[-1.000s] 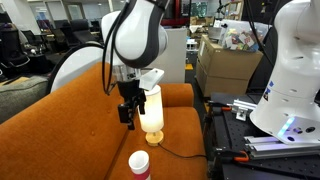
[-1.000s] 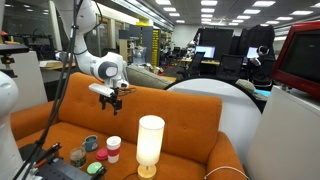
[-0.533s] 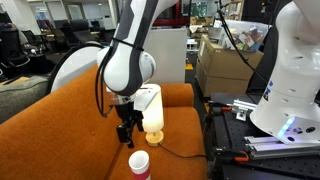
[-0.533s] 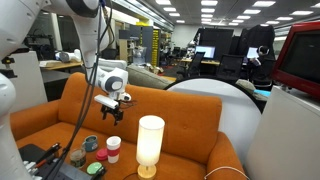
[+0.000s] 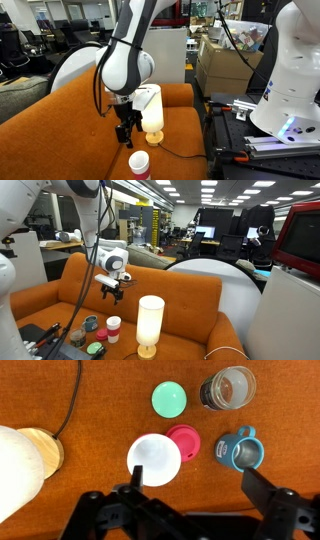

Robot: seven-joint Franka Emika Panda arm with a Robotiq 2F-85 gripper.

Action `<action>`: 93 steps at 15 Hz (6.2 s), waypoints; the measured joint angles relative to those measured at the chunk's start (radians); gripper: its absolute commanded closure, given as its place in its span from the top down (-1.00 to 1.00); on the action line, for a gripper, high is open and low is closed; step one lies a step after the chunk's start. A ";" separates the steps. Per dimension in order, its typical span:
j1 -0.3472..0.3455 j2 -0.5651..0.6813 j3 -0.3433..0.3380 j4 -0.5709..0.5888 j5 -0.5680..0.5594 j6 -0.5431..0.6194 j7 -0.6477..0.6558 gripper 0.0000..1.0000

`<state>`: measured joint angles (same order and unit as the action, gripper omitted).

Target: Move the white and pink cup backward slightly

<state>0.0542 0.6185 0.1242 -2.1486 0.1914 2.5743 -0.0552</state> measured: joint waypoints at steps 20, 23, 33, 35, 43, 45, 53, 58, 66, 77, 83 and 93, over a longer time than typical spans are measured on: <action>0.034 0.159 -0.001 0.090 -0.058 0.044 0.025 1.00; 0.035 0.162 -0.001 0.090 -0.060 0.044 0.025 1.00; 0.076 0.272 0.000 0.152 -0.088 0.053 0.034 1.00; 0.073 0.301 0.000 0.177 -0.088 0.053 0.029 1.00; 0.046 0.417 -0.003 0.312 -0.120 -0.022 -0.016 1.00; 0.043 0.437 -0.004 0.348 -0.129 -0.058 -0.024 1.00; 0.044 0.524 -0.003 0.454 -0.144 -0.118 -0.036 -0.25; 0.043 0.549 0.003 0.487 -0.144 -0.118 -0.049 -0.96; 0.024 0.547 -0.002 0.506 -0.144 -0.130 -0.050 -0.95; 0.083 0.507 -0.088 0.484 -0.279 -0.151 -0.016 -0.95; 0.126 0.470 -0.097 0.402 -0.375 -0.144 -0.020 -0.95; 0.140 0.409 -0.096 0.263 -0.429 -0.071 -0.020 -0.95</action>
<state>0.1944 1.0280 0.0283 -1.8858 -0.2375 2.5028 -0.0752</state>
